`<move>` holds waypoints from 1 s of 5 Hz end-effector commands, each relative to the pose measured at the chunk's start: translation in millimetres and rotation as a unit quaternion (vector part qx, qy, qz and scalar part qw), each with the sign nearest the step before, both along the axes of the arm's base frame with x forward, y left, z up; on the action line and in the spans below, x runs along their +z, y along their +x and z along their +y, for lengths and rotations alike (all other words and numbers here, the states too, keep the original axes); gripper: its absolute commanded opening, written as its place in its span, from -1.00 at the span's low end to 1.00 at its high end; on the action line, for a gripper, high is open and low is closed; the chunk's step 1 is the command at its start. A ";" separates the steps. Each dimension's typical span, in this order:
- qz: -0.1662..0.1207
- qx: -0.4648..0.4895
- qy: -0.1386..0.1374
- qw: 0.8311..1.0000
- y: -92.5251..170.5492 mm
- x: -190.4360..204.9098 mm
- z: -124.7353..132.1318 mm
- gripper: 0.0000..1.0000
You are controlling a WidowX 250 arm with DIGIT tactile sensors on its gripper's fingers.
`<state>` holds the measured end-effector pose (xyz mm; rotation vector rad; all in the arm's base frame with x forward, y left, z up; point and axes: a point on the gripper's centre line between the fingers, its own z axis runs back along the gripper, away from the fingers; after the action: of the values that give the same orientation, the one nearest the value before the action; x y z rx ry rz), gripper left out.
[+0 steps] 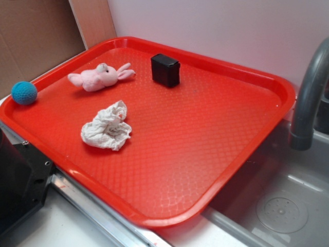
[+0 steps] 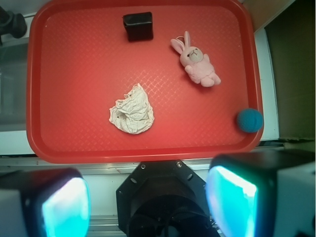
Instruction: Grab the black box.
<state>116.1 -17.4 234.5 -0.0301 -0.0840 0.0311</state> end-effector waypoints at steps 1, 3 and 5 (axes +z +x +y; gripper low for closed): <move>0.000 0.000 0.000 1.000 0.0 0.0 0.0 1.00; 0.012 0.126 -0.062 0.990 50.0 -31.3 5.9 1.00; 0.012 0.126 -0.062 0.990 50.0 -31.3 5.9 1.00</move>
<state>164.6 -10.8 196.7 -0.1379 -0.0387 0.3018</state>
